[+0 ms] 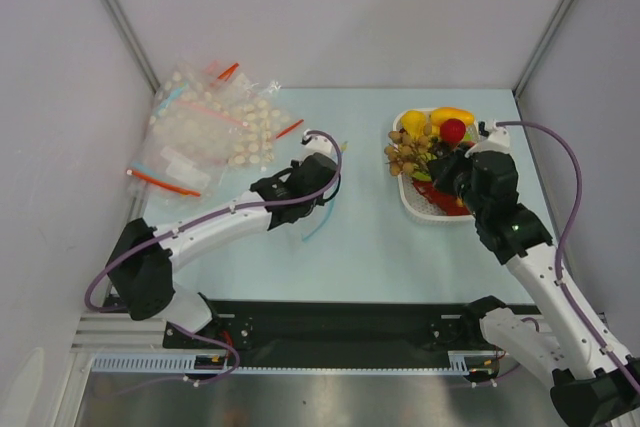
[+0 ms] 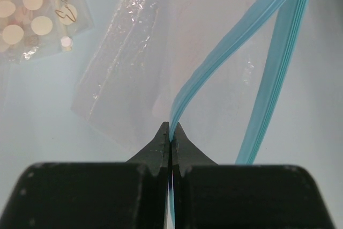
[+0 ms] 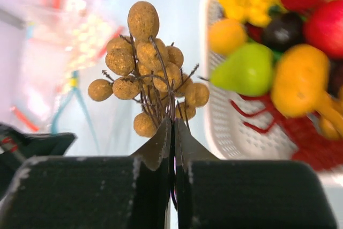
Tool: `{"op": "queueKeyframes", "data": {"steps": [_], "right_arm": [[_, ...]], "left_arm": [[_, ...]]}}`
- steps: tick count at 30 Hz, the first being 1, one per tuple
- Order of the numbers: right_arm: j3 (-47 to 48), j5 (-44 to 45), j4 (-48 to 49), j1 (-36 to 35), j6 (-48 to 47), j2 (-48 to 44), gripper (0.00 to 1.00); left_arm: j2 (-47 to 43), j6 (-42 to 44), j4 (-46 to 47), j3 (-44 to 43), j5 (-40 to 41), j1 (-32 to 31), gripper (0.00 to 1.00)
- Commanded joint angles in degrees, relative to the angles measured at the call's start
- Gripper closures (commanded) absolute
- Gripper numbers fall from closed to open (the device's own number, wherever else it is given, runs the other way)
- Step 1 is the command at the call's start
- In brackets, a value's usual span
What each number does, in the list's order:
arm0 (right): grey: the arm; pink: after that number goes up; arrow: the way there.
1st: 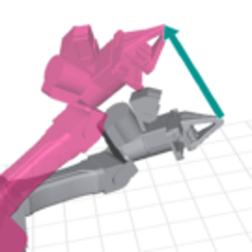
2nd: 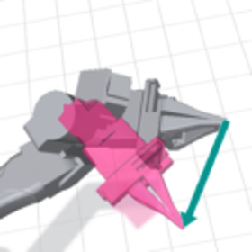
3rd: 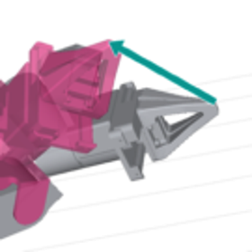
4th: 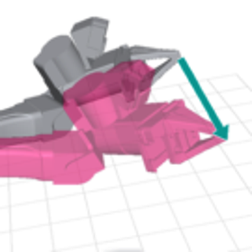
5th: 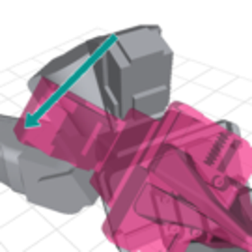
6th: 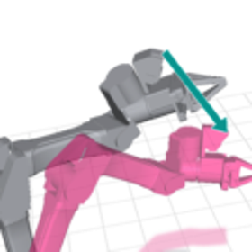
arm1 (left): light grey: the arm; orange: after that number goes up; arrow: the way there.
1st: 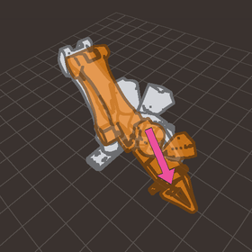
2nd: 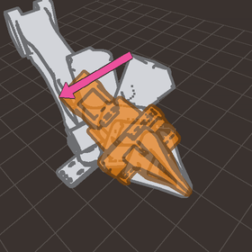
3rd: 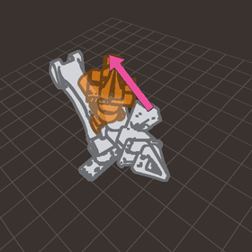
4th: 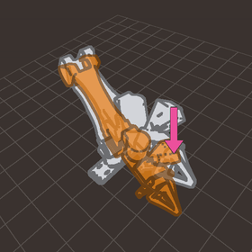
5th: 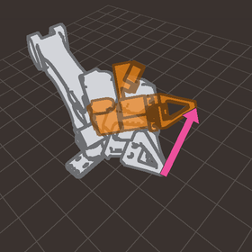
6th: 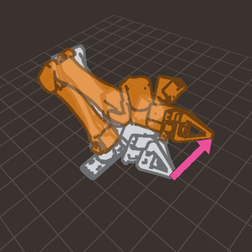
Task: Place the food in the zip-top bag and seal the zipper
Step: Place the fake fruit in the zipper food storage bag.
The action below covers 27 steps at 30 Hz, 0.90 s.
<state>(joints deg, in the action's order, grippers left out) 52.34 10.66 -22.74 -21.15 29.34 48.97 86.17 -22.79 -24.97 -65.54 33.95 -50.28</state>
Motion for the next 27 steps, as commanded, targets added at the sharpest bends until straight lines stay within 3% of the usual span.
{"op": "queueKeyframes", "data": {"steps": [1,5,8,17,27], "right_arm": [[-2.9,-12.3,10.6,0.1,-4.6,-1.4,1.0],[-10.1,-26.6,21.1,0.0,-4.5,-4.4,1.0],[-12.8,-31.1,26.5,-0.5,-3.9,-6.4,1.0],[-17.4,-35.1,35.9,-5.6,-4.3,-8.3,1.0],[-23.0,-33.0,41.8,-6.4,-1.8,-12.0,1.0]], "left_arm": [[-3.5,-1.5,2.4,0.8,-4.8,-0.3,1.0],[-4.5,-1.3,4.0,1.6,-9.7,-0.3,1.0],[-4.4,-1.3,4.1,1.6,-12.0,-0.3,1.0],[-5.7,-1.6,4.6,1.7,-19.6,-0.3,1.0],[-13.3,-3.0,6.6,3.6,-28.1,-0.3,1.0]]}}
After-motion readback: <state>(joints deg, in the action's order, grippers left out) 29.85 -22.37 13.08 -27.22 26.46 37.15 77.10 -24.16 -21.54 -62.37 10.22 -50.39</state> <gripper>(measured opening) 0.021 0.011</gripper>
